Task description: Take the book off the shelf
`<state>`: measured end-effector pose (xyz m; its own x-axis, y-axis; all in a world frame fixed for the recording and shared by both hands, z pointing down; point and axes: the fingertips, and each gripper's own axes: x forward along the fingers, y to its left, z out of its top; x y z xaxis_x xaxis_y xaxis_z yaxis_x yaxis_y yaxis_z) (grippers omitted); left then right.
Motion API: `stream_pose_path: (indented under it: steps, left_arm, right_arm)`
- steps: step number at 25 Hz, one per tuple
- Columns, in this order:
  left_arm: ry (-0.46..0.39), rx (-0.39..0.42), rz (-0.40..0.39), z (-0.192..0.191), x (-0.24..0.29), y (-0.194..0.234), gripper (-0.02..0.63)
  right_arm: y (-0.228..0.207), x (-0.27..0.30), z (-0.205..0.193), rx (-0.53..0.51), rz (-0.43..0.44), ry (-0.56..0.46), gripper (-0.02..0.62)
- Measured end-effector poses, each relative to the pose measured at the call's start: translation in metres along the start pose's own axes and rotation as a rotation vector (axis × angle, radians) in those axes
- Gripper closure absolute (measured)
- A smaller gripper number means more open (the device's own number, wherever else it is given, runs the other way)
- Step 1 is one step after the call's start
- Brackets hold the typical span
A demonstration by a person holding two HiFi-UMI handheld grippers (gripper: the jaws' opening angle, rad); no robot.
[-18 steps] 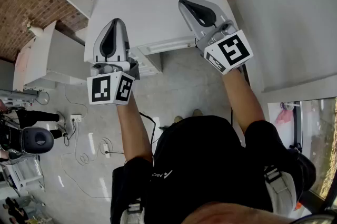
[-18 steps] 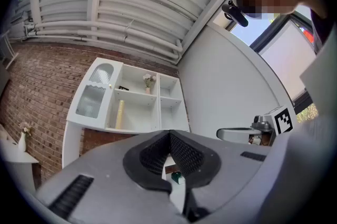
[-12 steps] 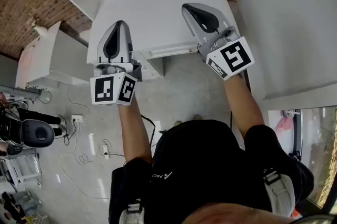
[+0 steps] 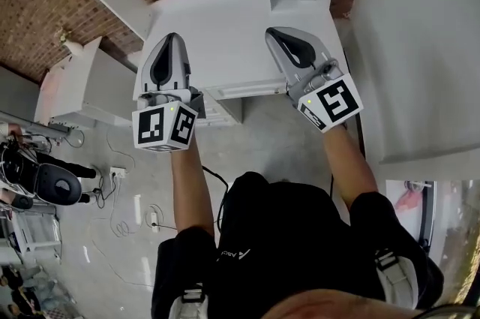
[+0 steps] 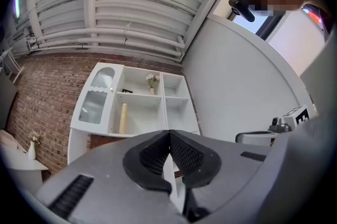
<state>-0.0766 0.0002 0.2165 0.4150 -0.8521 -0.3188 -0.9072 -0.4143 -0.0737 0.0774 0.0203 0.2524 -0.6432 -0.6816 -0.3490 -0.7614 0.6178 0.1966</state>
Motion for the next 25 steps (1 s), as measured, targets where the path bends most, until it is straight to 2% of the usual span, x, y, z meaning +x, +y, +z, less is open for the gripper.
stream_pose_path:
  steps: [9, 15, 19, 25]
  left_arm:
    - [-0.058, 0.031, 0.015, 0.008, 0.057, 0.035, 0.607]
    - [-0.094, 0.0, 0.044, 0.003, 0.102, 0.092, 0.607]
    - [-0.085, 0.019, 0.078, -0.001, 0.149, 0.135, 0.601]
    - [-0.055, 0.036, 0.106, -0.012, 0.231, 0.2, 0.488]
  right_arm:
    - [-0.03, 0.035, -0.013, -0.042, 0.003, 0.002, 0.595]
    - [-0.047, 0.092, -0.027, -0.086, 0.003, 0.017, 0.594]
    - [-0.059, 0.135, -0.036, -0.105, 0.0, 0.017, 0.595]
    - [-0.073, 0.202, -0.059, -0.127, -0.006, 0.031, 0.594]
